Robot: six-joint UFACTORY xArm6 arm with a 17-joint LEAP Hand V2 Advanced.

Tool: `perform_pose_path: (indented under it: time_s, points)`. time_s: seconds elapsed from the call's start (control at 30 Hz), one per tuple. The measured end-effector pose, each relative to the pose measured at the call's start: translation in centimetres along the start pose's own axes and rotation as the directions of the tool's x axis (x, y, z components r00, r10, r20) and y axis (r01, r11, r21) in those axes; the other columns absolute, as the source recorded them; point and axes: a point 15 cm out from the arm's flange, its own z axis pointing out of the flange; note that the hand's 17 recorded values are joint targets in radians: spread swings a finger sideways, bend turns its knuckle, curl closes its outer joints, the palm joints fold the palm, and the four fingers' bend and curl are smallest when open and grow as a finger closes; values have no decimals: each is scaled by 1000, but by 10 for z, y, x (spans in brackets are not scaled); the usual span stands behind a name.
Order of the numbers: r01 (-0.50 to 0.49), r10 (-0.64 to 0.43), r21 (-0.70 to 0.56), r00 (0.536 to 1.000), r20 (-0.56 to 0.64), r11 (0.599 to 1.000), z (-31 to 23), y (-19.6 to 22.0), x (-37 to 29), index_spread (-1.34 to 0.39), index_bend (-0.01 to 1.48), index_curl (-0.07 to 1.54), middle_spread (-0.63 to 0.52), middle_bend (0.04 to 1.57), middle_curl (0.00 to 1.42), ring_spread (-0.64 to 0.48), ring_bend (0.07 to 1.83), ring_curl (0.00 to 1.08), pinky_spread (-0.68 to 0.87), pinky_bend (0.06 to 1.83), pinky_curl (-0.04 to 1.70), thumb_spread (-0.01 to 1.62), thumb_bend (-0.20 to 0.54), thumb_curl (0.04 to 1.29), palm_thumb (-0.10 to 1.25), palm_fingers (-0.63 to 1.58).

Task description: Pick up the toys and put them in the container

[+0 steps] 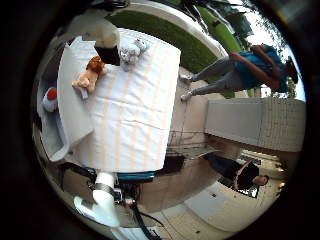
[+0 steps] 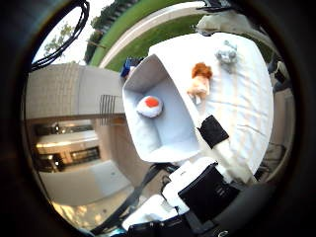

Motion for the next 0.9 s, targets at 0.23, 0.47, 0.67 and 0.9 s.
perform_pose_path:
  time_s: [0.23, 0.47, 0.67, 0.9]
  points:
    - [74, -99, -138, 979, -179, 988, 19, -41, 56, -234, 416, 177, 6, 244, 480, 224, 502, 371, 367, 594, 409, 1095, -33, 405, 662, -44]
    - [152, -200, -218, 955, -220, 964, 57, -99, 55, -284, 274, 195, 2, 183, 427, 226, 417, 337, 366, 483, 348, 1091, -19, 389, 708, -33]
    - [211, -321, -330, 889, -327, 920, 90, -144, 65, -324, 199, 201, 0, 170, 404, 225, 386, 326, 369, 445, 328, 1090, -21, 386, 739, -29]
    - [279, -439, -383, 786, -436, 881, 118, -181, 67, -369, 158, 207, 10, 165, 366, 224, 350, 321, 371, 410, 308, 1077, -28, 382, 771, -20]
